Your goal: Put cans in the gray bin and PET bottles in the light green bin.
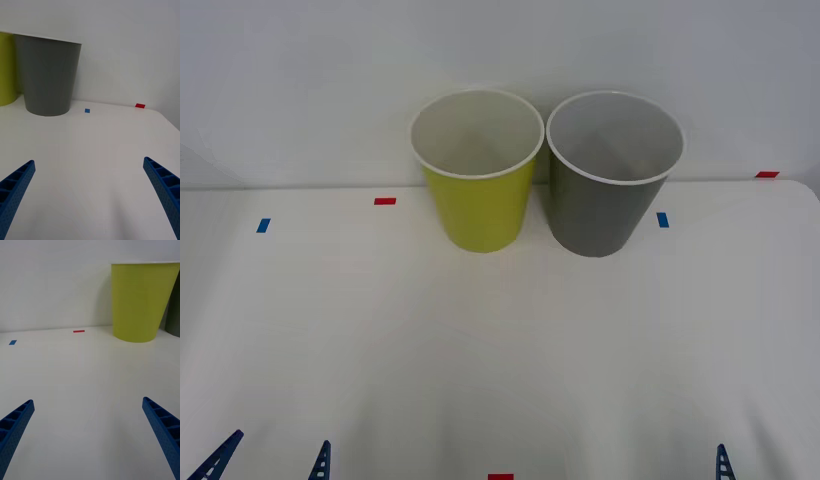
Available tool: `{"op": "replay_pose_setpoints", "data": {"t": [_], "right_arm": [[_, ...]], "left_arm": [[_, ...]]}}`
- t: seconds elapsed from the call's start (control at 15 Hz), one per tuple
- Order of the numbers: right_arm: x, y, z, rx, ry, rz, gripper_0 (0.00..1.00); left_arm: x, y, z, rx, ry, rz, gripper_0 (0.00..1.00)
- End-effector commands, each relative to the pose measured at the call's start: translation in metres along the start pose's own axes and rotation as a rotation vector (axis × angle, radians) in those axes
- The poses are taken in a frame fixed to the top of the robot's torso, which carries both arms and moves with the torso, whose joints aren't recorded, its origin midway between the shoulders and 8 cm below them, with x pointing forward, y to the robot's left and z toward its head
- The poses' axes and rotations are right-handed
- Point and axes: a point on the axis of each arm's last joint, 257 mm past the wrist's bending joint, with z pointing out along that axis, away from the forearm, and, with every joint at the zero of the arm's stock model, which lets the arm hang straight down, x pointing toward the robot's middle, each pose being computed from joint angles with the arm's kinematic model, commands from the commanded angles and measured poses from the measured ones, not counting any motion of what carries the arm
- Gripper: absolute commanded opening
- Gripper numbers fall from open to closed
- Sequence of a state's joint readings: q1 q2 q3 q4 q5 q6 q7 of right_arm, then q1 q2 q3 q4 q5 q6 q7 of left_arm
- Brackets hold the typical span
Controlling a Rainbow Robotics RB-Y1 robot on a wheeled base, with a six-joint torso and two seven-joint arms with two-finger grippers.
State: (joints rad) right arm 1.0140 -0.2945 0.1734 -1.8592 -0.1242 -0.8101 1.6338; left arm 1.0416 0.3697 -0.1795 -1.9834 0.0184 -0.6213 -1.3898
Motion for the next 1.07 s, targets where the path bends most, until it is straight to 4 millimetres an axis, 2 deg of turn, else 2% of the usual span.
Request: {"op": "replay_pose_setpoints", "data": {"t": [0.07, 1.07], "right_arm": [[0.0001, 0.0000, 0.0000, 0.000, 0.000, 0.000, 1.00], [0.0001, 0.0000, 0.0000, 0.000, 0.000, 0.000, 1.00]], "left_arm": [[0.0000, 0.0000, 0.0000, 0.000, 0.000, 0.000, 1.00], [0.0000, 0.0000, 0.0000, 0.000, 0.000, 0.000, 1.00]]}}
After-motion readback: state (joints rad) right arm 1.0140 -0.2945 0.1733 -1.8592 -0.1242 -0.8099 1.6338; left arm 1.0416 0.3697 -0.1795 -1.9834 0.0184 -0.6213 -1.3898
